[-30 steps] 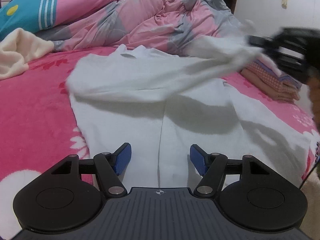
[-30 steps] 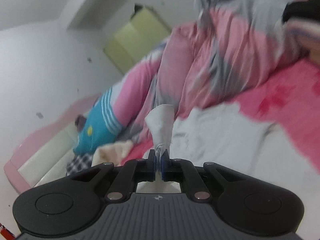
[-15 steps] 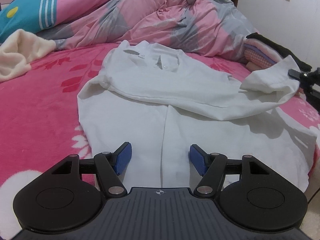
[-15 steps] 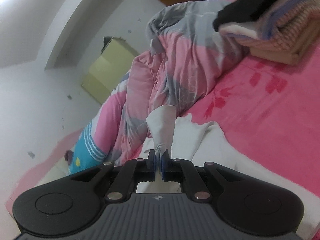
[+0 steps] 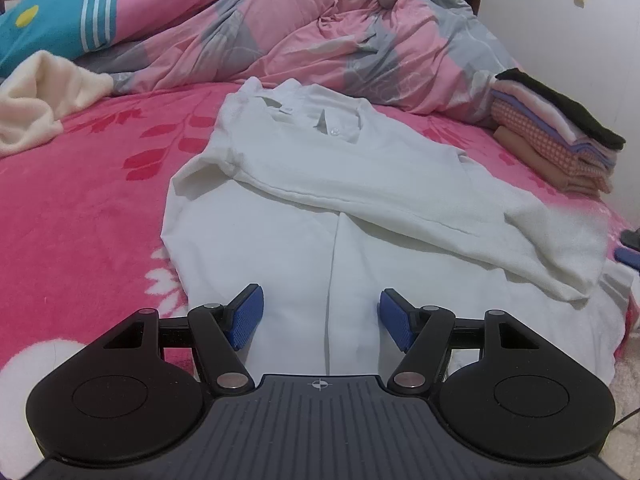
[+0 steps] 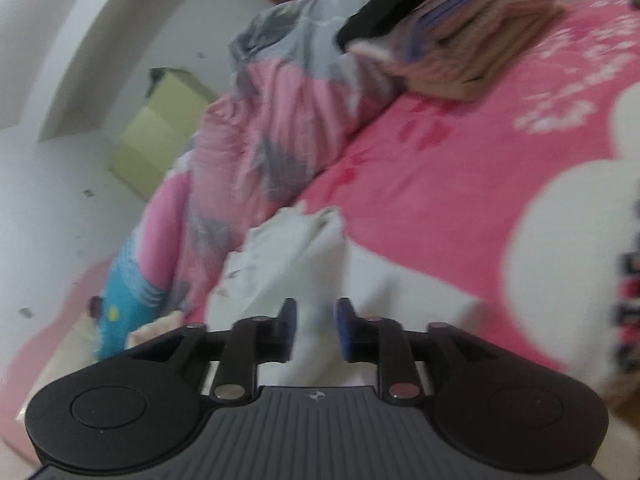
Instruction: Fold clothes
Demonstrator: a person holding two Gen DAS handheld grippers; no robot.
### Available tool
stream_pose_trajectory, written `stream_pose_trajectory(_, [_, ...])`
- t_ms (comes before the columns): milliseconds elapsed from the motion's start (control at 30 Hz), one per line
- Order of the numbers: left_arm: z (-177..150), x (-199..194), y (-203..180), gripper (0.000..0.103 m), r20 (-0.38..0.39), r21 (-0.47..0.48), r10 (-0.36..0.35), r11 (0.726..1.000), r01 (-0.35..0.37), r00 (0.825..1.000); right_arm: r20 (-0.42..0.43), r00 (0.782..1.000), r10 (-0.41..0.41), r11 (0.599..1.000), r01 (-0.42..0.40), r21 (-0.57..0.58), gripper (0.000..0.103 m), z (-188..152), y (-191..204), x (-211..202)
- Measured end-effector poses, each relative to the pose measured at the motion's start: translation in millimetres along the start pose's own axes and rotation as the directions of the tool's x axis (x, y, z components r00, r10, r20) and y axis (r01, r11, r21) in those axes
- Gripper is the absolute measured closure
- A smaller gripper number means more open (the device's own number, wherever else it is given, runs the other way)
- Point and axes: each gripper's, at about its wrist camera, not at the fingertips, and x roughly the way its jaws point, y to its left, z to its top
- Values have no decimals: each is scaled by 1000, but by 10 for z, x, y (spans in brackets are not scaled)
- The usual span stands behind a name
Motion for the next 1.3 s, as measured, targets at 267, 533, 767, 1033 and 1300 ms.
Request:
stream_pose_trajectory(267, [15, -5, 16, 37, -5, -13, -1, 1000, 1, 1000, 3, 1000, -29, 994, 29, -110, 70, 158, 321, 113])
stream_pose_trajectory(533, [305, -110, 234, 37, 53, -9, 67, 998, -66, 996, -198, 972, -130, 913, 40, -406, 58, 30, 1099, 1143])
stream_pose_trajectory(767, [623, 523, 390, 37, 42, 231, 227, 945, -231, 973, -225, 966, -130, 924, 36, -380, 58, 35, 1214, 1108])
stream_pose_trajectory(1033, [745, 841, 734, 54, 122, 136, 366, 915, -381, 923, -167, 967, -194, 918, 119, -378, 58, 143, 1241, 887])
stream_pose_trajectory(1300, [720, 696, 1083, 54, 71, -142, 336, 935, -324, 939, -184, 962, -201, 926, 125, -355, 58, 103, 1182, 967])
